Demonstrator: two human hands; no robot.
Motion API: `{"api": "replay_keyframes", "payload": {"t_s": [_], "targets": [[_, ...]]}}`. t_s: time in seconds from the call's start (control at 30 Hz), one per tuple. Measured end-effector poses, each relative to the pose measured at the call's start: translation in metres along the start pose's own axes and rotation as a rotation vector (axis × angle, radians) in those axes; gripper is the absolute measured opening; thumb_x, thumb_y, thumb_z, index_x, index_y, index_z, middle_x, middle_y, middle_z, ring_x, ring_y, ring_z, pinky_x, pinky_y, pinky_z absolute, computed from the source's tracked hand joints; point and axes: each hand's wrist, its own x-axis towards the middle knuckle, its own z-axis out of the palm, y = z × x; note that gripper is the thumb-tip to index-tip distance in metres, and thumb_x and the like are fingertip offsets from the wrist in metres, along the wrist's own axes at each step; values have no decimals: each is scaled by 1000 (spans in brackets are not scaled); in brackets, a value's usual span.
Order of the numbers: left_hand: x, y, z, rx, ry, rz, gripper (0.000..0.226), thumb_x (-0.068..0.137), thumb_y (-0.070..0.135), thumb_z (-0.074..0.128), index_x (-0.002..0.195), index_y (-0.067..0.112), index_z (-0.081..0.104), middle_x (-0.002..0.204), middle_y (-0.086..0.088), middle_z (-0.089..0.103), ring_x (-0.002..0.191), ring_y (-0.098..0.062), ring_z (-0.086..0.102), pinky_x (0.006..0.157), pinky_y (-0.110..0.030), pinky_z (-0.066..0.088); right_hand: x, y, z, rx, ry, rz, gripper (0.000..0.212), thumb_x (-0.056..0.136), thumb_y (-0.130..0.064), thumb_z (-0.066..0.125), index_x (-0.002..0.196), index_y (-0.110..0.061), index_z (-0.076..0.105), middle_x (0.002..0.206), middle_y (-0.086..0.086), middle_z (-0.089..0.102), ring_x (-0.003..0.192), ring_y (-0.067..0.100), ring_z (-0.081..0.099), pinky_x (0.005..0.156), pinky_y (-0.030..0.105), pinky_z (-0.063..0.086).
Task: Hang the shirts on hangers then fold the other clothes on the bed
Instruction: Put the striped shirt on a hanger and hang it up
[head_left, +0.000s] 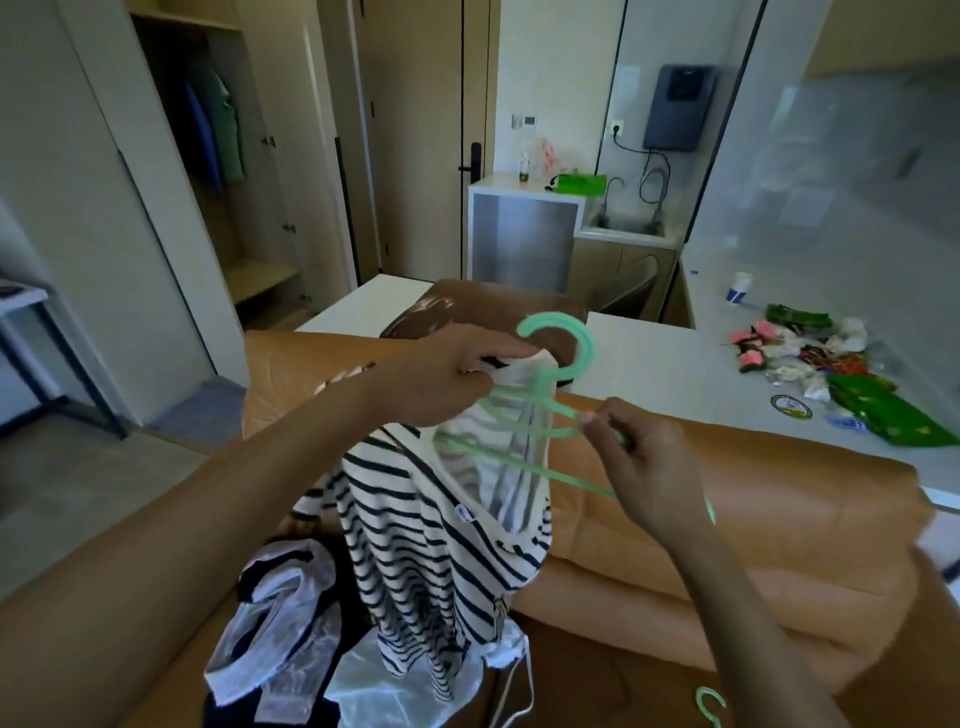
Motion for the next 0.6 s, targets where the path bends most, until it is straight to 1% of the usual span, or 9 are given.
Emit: {"api": "replay_keyframes", "payload": {"t_s": [0.07,0.13,0.2,0.27,0.33,0.37,0.43,0.5,0.6], "targets": [[-4,1,-3,136,0,41,46,85,15,51,127,25,63,114,6,64,101,-19,56,91,-37,47,6,-7,6,24,28,13,43,100,-52,49,66,-24,46,54,-5,42,50,11,43,49,38,35],[-6,-3,-7,263,7,82,23,90,28,57,110,24,68,99,-1,66,88,-20,56,82,-44,50,12,-15,10,30,43,17,40,100,-52,50,66,-30,46,55,-8,44,52,10,44,50,35,34],[-5,-4,-9,360,48,87,27,93,34,52,98,12,67,92,-6,67,78,-14,52,77,-41,50,21,-23,14,-13,62,26,38,98,-54,50,67,-32,50,55,-9,48,53,9,47,50,30,32],[-3,-5,-14,411,67,94,34,95,34,47,96,6,66,90,-6,66,74,-12,47,71,-32,43,27,-30,16,-43,97,49,32,95,-54,52,75,-30,57,63,-12,53,60,7,51,56,29,35],[-1,-8,-18,419,65,114,28,99,30,49,92,7,63,84,2,61,69,-6,45,69,-26,36,24,-36,14,-132,239,39,22,93,-48,61,97,-27,60,89,-12,58,82,8,52,72,31,39],[0,-11,-20,404,69,118,22,101,26,50,89,11,60,81,8,55,70,-4,46,69,-22,35,16,-38,13,-181,353,26,25,92,-42,66,106,-23,58,100,-8,55,93,10,49,79,32,37],[2,-14,-26,374,90,114,15,103,27,48,91,21,55,82,14,48,75,-2,48,69,-20,34,-10,-47,22,-185,539,-68,22,92,-29,68,105,-17,55,99,2,52,93,13,45,79,30,35],[3,-14,-32,377,104,114,14,104,31,44,94,27,53,82,17,49,75,-3,51,67,-23,35,-41,-53,46,-76,458,-151,15,89,-23,65,89,-19,51,82,-2,49,76,9,42,66,26,36],[8,-6,-42,362,87,133,20,104,34,41,96,23,57,82,12,58,75,-7,56,66,-31,44,-53,-51,89,85,193,101,31,89,-32,71,80,-28,41,71,-9,41,63,7,38,57,21,32]]}}
